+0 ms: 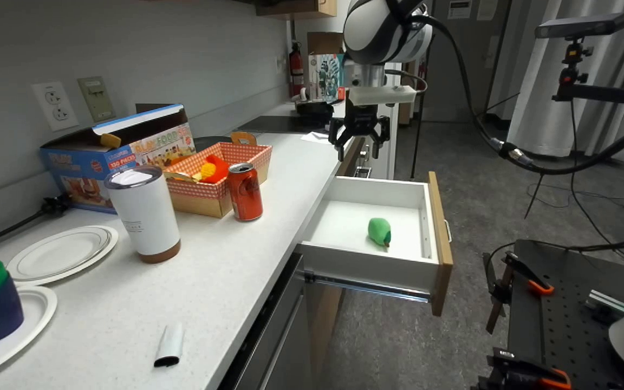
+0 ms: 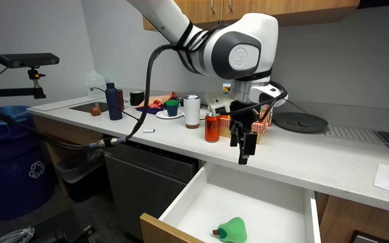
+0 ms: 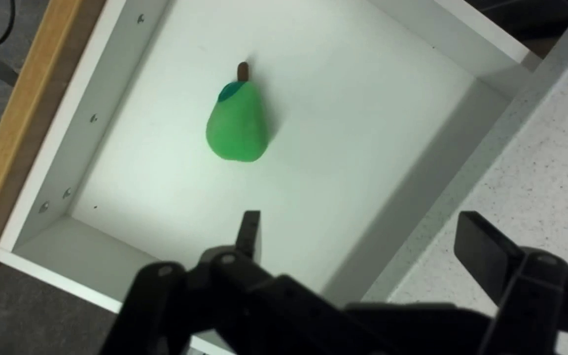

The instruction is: Put the green pear in the open drawer.

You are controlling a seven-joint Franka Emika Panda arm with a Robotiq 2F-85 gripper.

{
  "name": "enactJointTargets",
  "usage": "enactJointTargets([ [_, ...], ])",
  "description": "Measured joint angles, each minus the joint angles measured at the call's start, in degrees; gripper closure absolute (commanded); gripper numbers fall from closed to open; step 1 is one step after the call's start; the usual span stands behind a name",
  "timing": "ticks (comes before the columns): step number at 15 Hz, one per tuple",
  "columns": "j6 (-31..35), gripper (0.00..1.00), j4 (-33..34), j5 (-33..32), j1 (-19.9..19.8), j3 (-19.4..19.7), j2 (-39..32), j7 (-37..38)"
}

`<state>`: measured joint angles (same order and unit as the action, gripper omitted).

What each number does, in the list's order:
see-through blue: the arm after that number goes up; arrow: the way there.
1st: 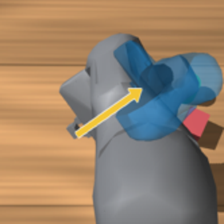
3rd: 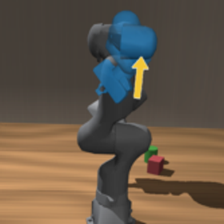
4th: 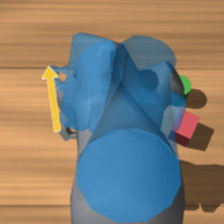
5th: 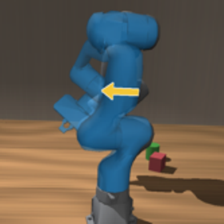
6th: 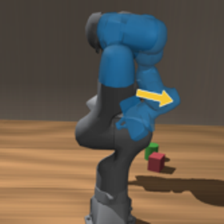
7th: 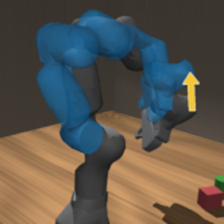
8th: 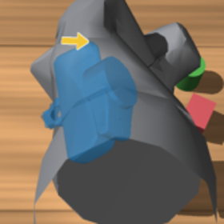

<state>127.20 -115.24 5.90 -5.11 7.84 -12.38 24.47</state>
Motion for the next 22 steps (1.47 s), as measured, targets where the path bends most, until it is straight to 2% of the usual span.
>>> enactJointTargets([
  [10, 0.0, 0.00, -5.6, -2.9, -0.9, 1.7, 7.1, -3.5],
  [22, 0.0, 0.00, -6.1, -3.0, -1.0, 1.7, 7.4, -3.7],
])
